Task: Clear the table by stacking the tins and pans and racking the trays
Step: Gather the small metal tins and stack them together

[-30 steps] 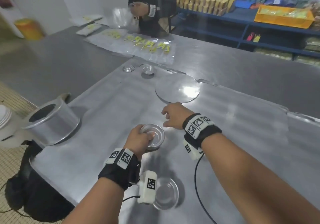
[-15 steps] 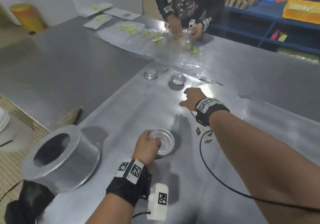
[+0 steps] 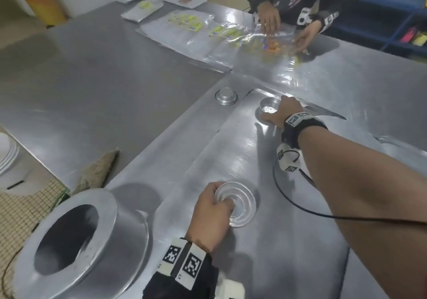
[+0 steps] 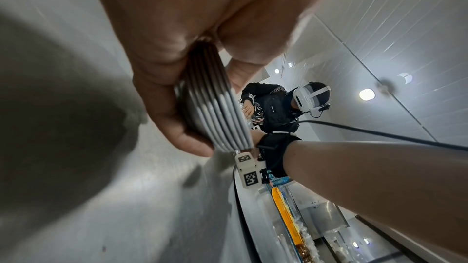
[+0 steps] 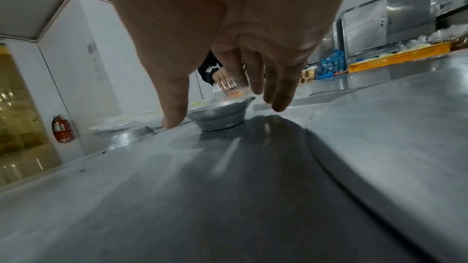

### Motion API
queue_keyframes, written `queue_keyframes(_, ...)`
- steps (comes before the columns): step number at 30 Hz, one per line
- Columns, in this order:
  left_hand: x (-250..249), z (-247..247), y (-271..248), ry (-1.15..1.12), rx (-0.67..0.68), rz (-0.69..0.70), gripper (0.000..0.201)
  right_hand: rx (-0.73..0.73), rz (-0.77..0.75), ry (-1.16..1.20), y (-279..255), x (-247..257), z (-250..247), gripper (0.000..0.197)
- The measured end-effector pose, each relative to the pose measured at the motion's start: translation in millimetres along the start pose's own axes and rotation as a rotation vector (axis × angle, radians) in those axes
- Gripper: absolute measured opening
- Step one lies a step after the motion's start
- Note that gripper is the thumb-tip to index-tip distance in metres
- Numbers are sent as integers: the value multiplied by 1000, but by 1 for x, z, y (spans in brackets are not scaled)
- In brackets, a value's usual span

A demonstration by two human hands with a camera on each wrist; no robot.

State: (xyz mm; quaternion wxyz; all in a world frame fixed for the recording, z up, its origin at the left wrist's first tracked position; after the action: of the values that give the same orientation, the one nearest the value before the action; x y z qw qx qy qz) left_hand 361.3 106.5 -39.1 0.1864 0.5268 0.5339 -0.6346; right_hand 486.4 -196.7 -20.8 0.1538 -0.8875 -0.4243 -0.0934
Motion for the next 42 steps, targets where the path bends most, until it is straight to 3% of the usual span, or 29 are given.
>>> queue_keyframes(5, 0, -7, 2, 21, -28, 17, 32, -20, -42, -65, 5, -2, 2, 57)
queue_keyframes(12, 0, -10, -8, -44, -49, -28, 32, -4, -100, 115, -38, -2, 3, 86)
queue_keyframes(15, -1, -10, -16, -80, -68, -50, 40, 37, -157, 179, -70, 7, -2, 94)
queue_keyframes(23, -2, -10, -47, -182, -152, -90, 40, 54, -382, 298, -188, 31, -35, 88)
queue_keyframes(26, -2, -10, -58, -273, -169, -103, 54, 74, -467, 323, -233, 36, -42, 86)
queue_keyframes(30, -6, -7, -78, -310, -95, -104, 81, 85, -559, 319, -278, 33, -39, 83)
queue_keyframes(35, -15, -6, -100, -320, -67, -72, 62, 112, -586, 318, -312, 25, -29, 83)
queue_keyframes(39, -12, -6, -106, -307, -74, -80, 25, 136, -596, 334, -328, 22, -17, 82)
queue_keyframes(42, -9, -8, -109, -278, -80, -54, 19, 132, -618, 318, -334, 22, -12, 81)
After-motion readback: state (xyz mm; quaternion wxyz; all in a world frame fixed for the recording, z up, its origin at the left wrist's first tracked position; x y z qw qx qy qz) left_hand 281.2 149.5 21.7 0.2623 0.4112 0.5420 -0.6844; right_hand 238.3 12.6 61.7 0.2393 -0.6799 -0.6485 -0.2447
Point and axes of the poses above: each hand's wrist, its own y-axis towards the middle knuckle, its own z-axis out of the palm, x = y × z, the point moved 1 cm from there along y, towards the middle knuckle, and after that the axes turned 4 degrees about y, right-handed, at the moved point
